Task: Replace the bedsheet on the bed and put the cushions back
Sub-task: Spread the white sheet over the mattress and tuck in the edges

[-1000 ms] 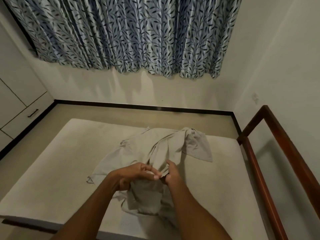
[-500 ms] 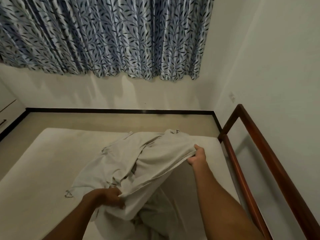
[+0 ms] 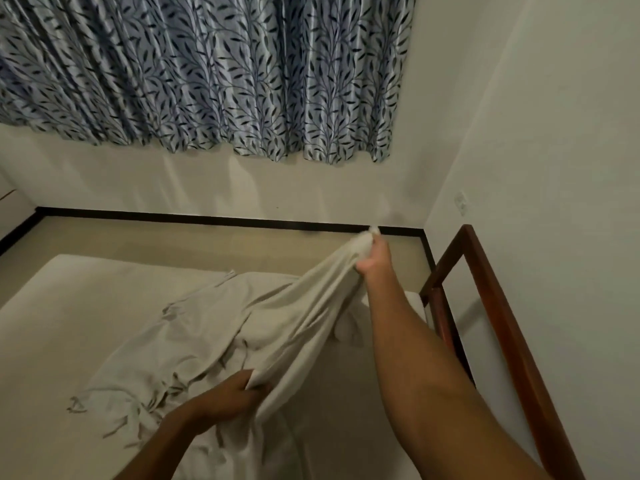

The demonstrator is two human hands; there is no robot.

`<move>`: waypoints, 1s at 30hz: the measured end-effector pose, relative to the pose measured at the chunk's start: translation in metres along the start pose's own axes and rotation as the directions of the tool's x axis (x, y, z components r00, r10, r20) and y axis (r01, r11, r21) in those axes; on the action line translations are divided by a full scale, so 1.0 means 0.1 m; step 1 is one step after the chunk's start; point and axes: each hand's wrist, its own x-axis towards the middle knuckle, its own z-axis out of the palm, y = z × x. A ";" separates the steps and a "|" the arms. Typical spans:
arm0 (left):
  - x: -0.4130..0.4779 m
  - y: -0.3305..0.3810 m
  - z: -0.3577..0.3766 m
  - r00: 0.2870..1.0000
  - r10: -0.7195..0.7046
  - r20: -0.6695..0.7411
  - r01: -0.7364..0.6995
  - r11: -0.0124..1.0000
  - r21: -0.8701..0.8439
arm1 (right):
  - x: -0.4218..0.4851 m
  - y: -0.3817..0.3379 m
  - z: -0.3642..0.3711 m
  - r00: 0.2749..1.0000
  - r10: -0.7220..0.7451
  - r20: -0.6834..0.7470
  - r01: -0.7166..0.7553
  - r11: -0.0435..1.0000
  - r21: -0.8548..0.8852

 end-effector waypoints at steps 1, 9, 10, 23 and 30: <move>0.11 0.15 0.06 0.999 0.028 -0.034 -0.028 0.999 -0.019 | 0.16 -0.24 0.15 1.000 0.003 -0.004 -0.003 1.000 0.021; 0.50 1.23 0.32 0.990 0.091 -0.105 -0.109 0.977 -0.185 | 0.33 -1.67 0.46 0.838 -0.190 0.512 0.145 0.981 0.127; 0.52 1.30 0.35 0.994 0.080 -0.081 -0.093 0.981 -0.173 | 0.31 -1.73 0.35 0.814 -0.191 0.548 0.149 0.982 0.120; 0.89 1.20 1.42 0.946 -0.187 0.266 0.098 0.944 0.315 | 0.38 0.28 -2.66 0.970 -0.040 -0.239 -0.161 0.632 -0.758; 0.98 1.20 2.65 0.909 -0.090 0.407 -0.107 0.892 0.438 | -0.60 1.56 -3.48 0.869 0.490 -0.075 -0.474 0.777 -0.414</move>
